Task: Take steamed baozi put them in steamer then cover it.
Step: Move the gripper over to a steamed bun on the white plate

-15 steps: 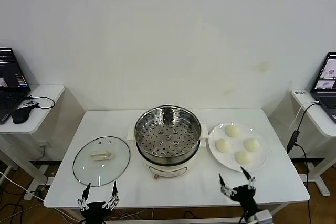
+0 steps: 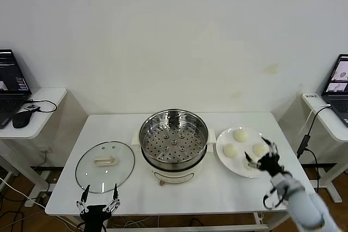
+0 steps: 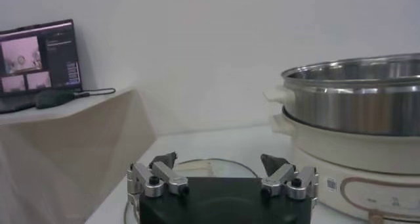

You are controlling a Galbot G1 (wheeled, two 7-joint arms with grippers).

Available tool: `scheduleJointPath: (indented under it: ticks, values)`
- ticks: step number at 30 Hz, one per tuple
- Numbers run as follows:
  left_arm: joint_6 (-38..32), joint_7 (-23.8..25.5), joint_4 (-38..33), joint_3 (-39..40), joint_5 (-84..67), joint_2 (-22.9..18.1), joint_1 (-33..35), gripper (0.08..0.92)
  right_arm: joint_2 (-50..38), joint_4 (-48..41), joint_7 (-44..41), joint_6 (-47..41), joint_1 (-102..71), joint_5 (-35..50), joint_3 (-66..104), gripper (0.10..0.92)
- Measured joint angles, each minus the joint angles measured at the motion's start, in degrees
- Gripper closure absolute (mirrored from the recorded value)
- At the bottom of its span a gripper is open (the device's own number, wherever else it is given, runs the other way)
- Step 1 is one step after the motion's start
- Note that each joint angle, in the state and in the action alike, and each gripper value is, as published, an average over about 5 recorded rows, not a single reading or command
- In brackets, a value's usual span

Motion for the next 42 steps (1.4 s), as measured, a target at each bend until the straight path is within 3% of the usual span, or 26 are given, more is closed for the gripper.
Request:
scheduleJointPath:
  ticks: [9, 20, 30, 42]
  values:
    - [0.08, -0.38, 0.19, -1.05, 1.81, -0.05, 0.37, 0.177, -7.17, -15.19, -14.81, -0.10, 26.08, -3.97, -18.75, 0.203]
    - [-0.52, -1.08, 0.81, -2.06, 2.41, 0.16, -0.18, 0.177, -6.21, -34.23, -29.98, -0.17, 50.54, -5.11, -42.41, 0.203]
    - [-0.88, -1.23, 1.54, -2.52, 2.55, 0.24, -1.10, 0.177, -1.27, -47.23, -34.25, 1.83, 58.60, -5.86, -52.08, 0.203]
    - [-1.45, -1.36, 2.14, -2.90, 2.40, 0.36, -1.57, 0.177, 5.38, -56.11, -34.77, 5.04, 62.36, -6.42, -55.57, 0.235]
